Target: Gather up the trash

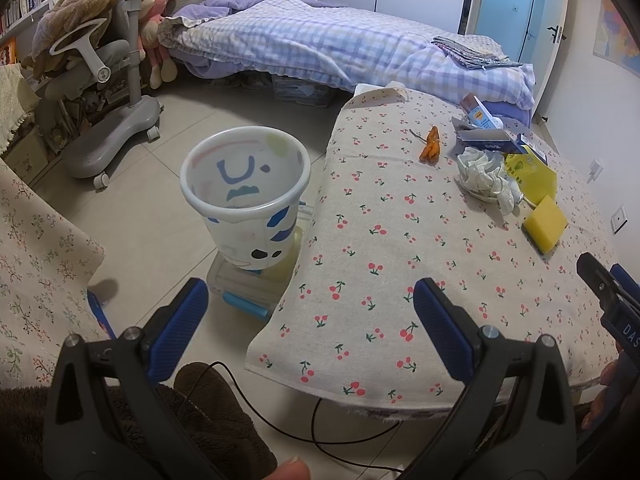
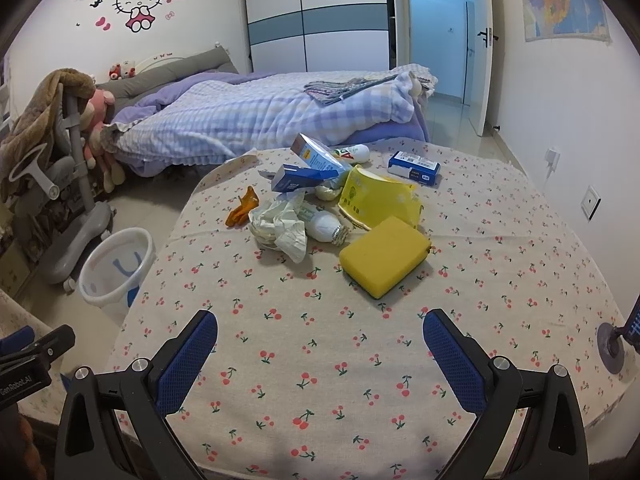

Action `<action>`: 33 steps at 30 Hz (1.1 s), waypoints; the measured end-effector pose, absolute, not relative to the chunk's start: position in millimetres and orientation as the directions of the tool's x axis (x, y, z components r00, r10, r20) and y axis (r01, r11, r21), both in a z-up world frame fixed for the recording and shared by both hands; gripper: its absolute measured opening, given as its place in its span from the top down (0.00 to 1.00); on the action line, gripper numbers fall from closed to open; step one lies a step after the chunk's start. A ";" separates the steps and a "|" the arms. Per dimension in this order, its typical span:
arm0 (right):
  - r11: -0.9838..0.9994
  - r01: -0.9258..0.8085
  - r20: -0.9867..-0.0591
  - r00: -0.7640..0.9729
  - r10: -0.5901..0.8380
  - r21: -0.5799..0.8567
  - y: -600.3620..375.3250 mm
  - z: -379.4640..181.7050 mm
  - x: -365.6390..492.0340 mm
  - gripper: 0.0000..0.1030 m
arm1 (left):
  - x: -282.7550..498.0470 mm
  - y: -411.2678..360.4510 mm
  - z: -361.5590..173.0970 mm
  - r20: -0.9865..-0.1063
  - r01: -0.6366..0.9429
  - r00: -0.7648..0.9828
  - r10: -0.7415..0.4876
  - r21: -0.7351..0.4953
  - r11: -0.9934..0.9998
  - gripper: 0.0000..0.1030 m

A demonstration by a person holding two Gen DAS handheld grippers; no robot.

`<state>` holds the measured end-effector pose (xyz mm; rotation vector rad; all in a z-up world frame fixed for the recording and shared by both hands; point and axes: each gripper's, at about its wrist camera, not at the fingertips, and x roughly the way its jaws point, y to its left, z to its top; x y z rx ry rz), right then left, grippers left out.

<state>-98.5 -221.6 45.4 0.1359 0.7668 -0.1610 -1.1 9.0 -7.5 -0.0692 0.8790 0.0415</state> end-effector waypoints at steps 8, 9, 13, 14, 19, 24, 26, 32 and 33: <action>0.979 0.191 -0.699 0.709 -0.092 0.064 -221.4 45.3 -98.4 0.00 | -1.0 9.0 -7.4 -0.770 -0.064 0.638 0.008 -0.043 0.997 0.01; 0.980 0.189 -0.698 0.710 -0.092 0.063 -221.1 45.3 -98.7 0.00 | -1.1 9.0 -7.3 -0.770 -0.064 0.638 0.008 -0.043 0.997 0.01; 0.982 0.181 -0.695 0.713 -0.089 0.060 -218.0 44.1 -98.7 0.00 | -0.9 9.1 -7.2 -0.770 -0.064 0.638 0.008 -0.043 0.997 0.01; 0.982 0.180 -0.695 0.713 -0.088 0.060 -218.3 43.4 -98.1 0.00 | -0.8 9.4 -7.8 -0.770 -0.063 0.638 0.008 -0.042 0.997 0.01; 0.981 0.183 -0.698 0.711 -0.087 0.064 -217.2 43.4 -98.2 0.00 | -1.1 9.3 -7.2 -0.771 -0.064 0.637 0.008 -0.043 0.997 0.01; 0.981 0.184 -0.698 0.711 -0.086 0.066 -217.9 43.3 -97.9 0.00 | -1.0 9.4 -7.1 -0.771 -0.064 0.637 0.008 -0.042 0.997 0.01; 0.981 0.183 -0.698 0.711 -0.085 0.066 -218.9 43.4 -97.7 0.00 | -1.0 9.4 -7.2 -0.771 -0.064 0.637 0.008 -0.043 0.997 0.01; 0.981 0.181 -0.697 0.712 -0.084 0.067 -219.2 44.4 -97.2 0.00 | -1.0 9.1 -7.3 -0.770 -0.063 0.638 0.007 -0.043 0.997 0.01; 0.980 0.183 -0.698 0.711 -0.082 0.071 -220.0 44.9 -96.8 0.00 | -0.8 8.7 -7.1 -0.770 -0.061 0.638 0.007 -0.042 0.997 0.01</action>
